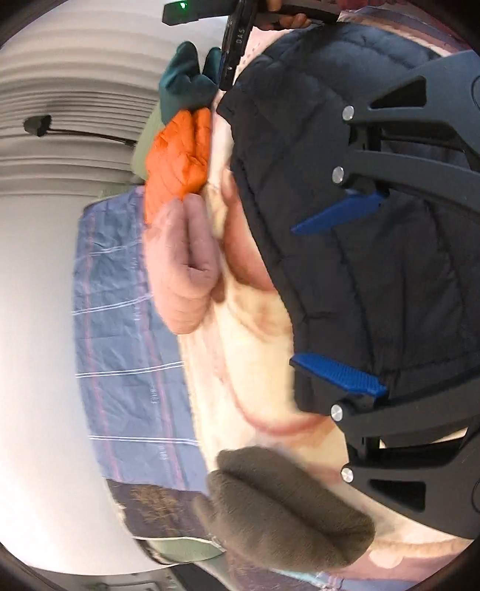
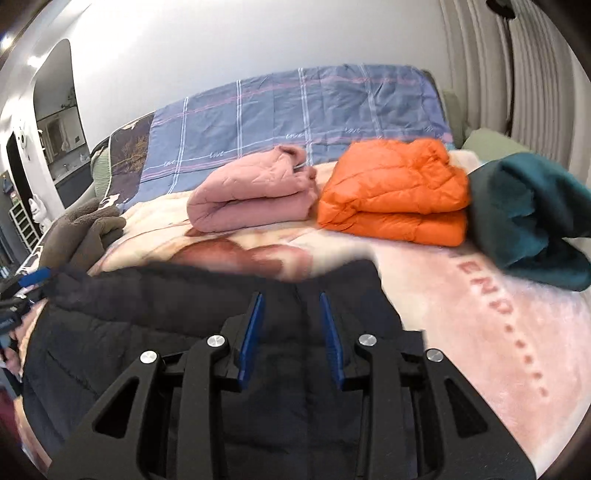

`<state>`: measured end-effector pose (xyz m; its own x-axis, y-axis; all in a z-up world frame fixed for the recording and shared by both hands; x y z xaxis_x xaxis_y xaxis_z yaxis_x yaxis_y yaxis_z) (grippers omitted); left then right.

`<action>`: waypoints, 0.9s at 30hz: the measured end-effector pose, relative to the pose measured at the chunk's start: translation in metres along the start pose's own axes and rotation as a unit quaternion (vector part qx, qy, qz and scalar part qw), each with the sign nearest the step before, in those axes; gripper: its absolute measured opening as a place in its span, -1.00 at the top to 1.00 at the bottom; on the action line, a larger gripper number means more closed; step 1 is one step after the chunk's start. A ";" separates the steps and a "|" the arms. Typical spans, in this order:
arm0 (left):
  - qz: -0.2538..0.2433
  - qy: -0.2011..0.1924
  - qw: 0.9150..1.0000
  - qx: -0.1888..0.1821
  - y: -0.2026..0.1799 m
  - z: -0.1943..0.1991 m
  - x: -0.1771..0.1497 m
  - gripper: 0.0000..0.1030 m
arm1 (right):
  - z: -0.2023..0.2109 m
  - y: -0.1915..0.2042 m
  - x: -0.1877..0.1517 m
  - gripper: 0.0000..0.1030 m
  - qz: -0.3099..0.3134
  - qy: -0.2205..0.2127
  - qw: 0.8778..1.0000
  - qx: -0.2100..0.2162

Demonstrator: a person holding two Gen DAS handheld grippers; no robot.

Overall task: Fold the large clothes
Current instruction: 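Lower the jacket hem and open both tools on the folded jacket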

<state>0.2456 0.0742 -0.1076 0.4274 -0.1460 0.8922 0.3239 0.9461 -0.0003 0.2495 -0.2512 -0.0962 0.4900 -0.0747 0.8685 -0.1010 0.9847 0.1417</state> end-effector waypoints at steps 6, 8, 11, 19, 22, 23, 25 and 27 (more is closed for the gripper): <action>0.039 0.043 0.998 0.006 0.017 -0.041 -0.034 -0.68 | -0.046 -0.018 -0.039 0.12 -0.026 0.055 0.997 -0.041; 0.064 0.040 0.997 -0.003 0.019 -0.042 -0.042 -0.69 | -0.047 -0.018 -0.043 0.12 -0.024 0.049 0.997 -0.049; 0.068 0.040 0.997 -0.002 0.016 -0.043 -0.049 -0.69 | -0.052 -0.017 -0.045 0.10 -0.023 0.050 0.997 -0.048; 0.073 0.053 0.996 0.001 0.017 -0.050 -0.059 -0.69 | -0.056 -0.021 -0.050 0.08 -0.020 0.052 0.997 -0.051; 0.065 0.055 0.996 0.009 0.016 -0.052 -0.059 -0.69 | -0.056 -0.020 -0.050 0.06 -0.014 0.051 0.997 -0.055; 0.064 0.055 0.996 0.010 0.017 -0.052 -0.058 -0.69 | -0.056 -0.021 -0.050 0.06 -0.013 0.052 0.997 -0.055; 0.061 0.052 0.997 0.019 0.018 -0.048 -0.056 -0.69 | -0.054 -0.021 -0.048 0.05 -0.014 0.052 0.997 -0.052; 0.050 0.048 0.997 0.040 0.018 -0.040 -0.051 -0.48 | -0.045 -0.021 -0.042 -0.06 -0.010 0.047 0.997 -0.061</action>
<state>0.2631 0.0872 -0.1711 0.5342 -0.0742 0.8421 0.2091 0.9768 -0.0466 0.2706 -0.2616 -0.1569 0.5705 -0.0851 0.8169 0.0122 0.9954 0.0952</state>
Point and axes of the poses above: each gripper's, at about its wrist camera, not at the fingertips, and z roughly against the way its jaws point, y to its left, x to its top, the point moved 6 cm from there along -z, roughly the way its jaws point, and after that the axes turned 10 degrees about -y, right-handed, at the moved point
